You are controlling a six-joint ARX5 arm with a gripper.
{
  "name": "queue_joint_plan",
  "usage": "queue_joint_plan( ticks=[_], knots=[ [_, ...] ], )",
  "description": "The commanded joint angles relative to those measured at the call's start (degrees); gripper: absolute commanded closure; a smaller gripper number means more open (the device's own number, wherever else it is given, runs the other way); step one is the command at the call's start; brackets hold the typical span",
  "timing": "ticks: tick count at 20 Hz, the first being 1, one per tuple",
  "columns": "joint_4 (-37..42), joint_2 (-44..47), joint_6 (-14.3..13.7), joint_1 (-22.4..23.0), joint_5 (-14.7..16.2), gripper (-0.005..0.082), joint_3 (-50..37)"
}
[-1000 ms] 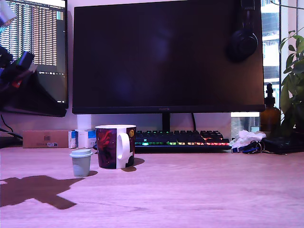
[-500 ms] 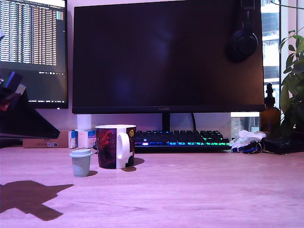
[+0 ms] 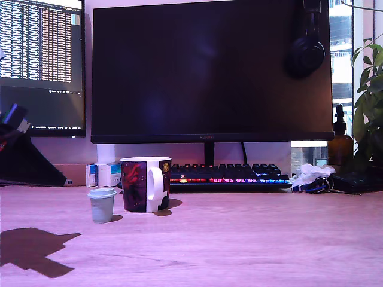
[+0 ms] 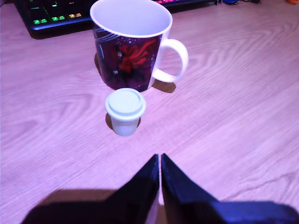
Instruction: Pick up the coffee capsules on the table and drop them inside the coffee cup
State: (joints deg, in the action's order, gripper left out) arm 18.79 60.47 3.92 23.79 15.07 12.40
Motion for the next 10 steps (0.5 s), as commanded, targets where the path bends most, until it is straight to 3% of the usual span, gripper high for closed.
queue_joint_plan(
  ticks=[1, 7, 10],
  knots=[
    [-0.46, -0.11, -0.50, 0.11, 0.09, 0.0792, -1.16],
    [-1.16, -0.11, -0.48, 0.11, -0.83, 0.0775, -1.16],
    [-1.18, -0.09, -0.46, 0.11, -2.78, 0.0680, -1.16]
  ],
)
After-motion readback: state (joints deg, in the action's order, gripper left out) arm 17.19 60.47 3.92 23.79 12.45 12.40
